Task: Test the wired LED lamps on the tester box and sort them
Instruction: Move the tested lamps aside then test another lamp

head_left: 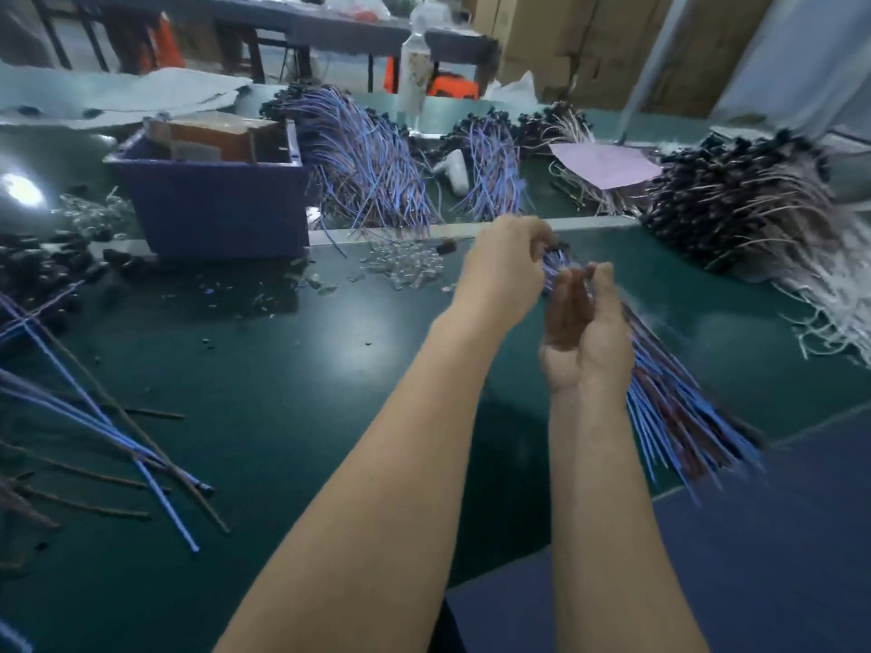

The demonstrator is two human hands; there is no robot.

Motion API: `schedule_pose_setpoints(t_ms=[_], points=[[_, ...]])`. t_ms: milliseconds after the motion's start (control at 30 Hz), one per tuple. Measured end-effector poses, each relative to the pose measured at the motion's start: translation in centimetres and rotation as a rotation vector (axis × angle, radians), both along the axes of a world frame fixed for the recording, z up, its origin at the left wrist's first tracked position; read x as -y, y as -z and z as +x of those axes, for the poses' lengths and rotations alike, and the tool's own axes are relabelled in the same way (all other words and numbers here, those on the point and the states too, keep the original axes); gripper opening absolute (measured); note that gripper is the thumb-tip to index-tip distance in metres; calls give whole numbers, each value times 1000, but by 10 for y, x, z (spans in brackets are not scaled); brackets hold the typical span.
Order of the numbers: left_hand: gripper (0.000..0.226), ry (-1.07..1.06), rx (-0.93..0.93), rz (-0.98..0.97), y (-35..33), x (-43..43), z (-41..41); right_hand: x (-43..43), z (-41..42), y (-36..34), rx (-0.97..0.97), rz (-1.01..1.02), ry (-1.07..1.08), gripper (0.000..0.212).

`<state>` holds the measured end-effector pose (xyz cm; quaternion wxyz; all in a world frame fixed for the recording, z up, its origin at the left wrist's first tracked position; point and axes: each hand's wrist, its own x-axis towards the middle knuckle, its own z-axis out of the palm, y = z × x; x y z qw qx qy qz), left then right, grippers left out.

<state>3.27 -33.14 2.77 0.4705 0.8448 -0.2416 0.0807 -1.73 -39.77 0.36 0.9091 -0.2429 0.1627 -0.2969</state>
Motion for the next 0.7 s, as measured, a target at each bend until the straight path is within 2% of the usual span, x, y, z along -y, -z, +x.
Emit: schedule_pose_setpoints(t_ms=[133,267,333,433,533,633,700], points=[[32,-32,-107,-144,22,37,-3,30,9,20,-39,121,24,26],[17,-63,-466,-157,45,57,-3,50,21,37,-193,187,-30,33],[25,-30,-567,-148,53,61,-3,52,22,41,-282,146,-64,36],[32,-52,-618,-189,58,64,-1,58,21,39,-414,42,-113,32],[26,-79,-648,-251,57,64,5,60,23,35,-442,-51,-207,33],[30,-113,-669,-307,56,60,9,50,30,37,-408,-82,-218,22],[30,-127,-666,-337,56,56,10,50,38,42,-323,-15,-226,19]])
